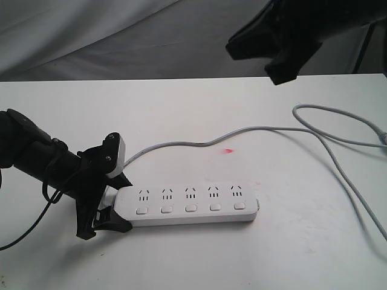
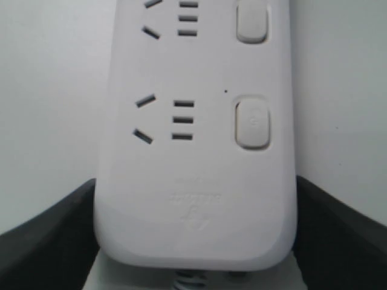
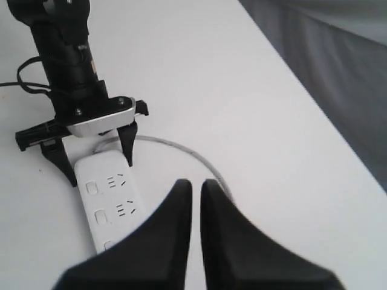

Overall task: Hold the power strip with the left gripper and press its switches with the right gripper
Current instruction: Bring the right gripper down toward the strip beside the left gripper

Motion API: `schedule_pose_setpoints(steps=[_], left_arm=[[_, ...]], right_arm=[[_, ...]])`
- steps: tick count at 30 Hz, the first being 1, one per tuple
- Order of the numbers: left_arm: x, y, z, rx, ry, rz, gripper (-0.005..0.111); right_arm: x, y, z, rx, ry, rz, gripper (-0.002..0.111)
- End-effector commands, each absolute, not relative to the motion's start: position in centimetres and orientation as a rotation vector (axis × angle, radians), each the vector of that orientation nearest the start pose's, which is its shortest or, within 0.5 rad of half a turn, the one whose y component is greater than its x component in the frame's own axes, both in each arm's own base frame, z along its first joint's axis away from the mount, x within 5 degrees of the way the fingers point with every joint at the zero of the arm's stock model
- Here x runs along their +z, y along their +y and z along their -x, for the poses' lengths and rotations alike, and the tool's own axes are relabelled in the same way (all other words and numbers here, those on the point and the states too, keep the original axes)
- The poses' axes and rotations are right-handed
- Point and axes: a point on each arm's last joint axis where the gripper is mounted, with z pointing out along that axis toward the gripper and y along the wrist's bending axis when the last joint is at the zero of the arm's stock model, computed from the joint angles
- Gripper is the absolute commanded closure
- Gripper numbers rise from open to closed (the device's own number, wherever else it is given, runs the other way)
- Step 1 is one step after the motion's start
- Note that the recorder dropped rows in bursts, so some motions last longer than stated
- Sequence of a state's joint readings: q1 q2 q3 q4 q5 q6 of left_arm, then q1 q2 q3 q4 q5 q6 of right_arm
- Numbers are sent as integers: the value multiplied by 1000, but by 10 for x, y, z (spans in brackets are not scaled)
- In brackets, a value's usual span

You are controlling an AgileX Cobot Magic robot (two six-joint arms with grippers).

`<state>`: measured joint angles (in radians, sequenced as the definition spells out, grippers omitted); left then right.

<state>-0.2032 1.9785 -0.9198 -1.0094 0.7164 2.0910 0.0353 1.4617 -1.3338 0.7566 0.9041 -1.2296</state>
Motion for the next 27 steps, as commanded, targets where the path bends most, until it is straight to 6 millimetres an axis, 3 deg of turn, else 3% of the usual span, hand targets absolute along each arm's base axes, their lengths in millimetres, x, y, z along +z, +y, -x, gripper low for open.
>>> schedule_pose_setpoints(steps=[1,4,7,9,22,27], left_arm=[[98,-117,-304,-591,1961,-1778,107],[98,-117,-304,-591,1961,-1778,107],[98,-117,-304,-591,1961,-1778,107],[98,-117,-304,-591,1961,-1778,107],[98,-117,-304,-591,1961,-1778,107],[98,-117,-304,-591,1961,-1778,107]], right_arm=[[344,63,-326,371,2023,1065,79],[331,66,-335,375,2043,1101,50],[318,67,-342,395,2073,1112,32],[312,67,-345,404,2086,1113,26],[290,76,-366,532,2012,1075,24],[271,80,-373,530,2022,1148,24]])
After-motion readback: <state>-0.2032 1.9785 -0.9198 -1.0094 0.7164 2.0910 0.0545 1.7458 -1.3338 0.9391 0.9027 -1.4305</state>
